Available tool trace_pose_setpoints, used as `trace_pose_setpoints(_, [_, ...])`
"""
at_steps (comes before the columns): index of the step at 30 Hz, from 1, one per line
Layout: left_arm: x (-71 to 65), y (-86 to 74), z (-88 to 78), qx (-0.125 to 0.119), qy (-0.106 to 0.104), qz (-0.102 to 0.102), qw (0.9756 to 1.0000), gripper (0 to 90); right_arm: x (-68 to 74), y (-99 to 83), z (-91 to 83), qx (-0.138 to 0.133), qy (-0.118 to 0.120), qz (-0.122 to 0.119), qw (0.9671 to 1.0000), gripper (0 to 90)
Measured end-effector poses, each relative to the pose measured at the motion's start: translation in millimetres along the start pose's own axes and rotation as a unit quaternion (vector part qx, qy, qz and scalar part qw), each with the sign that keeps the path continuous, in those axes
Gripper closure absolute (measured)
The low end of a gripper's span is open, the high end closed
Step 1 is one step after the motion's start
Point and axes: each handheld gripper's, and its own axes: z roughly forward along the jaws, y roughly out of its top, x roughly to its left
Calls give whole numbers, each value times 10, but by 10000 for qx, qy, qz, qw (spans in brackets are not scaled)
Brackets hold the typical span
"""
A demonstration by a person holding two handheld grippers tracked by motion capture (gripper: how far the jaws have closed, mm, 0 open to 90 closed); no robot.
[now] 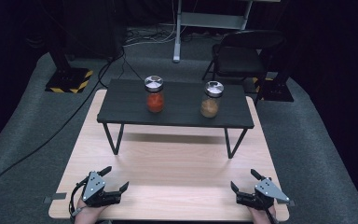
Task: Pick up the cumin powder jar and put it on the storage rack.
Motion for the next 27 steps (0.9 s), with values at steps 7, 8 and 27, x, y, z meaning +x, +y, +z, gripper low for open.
trace_pose_setpoints(7, [-15, -2, -6, -3, 12, 63, 10000, 113, -1, 0, 0, 0, 21, -31, 10000, 55])
trace_pose_setpoints(8, [-14, -2, -6, -3, 11, 63, 10000, 113, 1, 1, 1, 3, 19, -38, 10000, 55])
trace_pose_setpoints(27, [-8, -1, -6, -1, -5, 62, 10000, 114, 2, 4, 2, 11, 21, -50, 10000, 56])
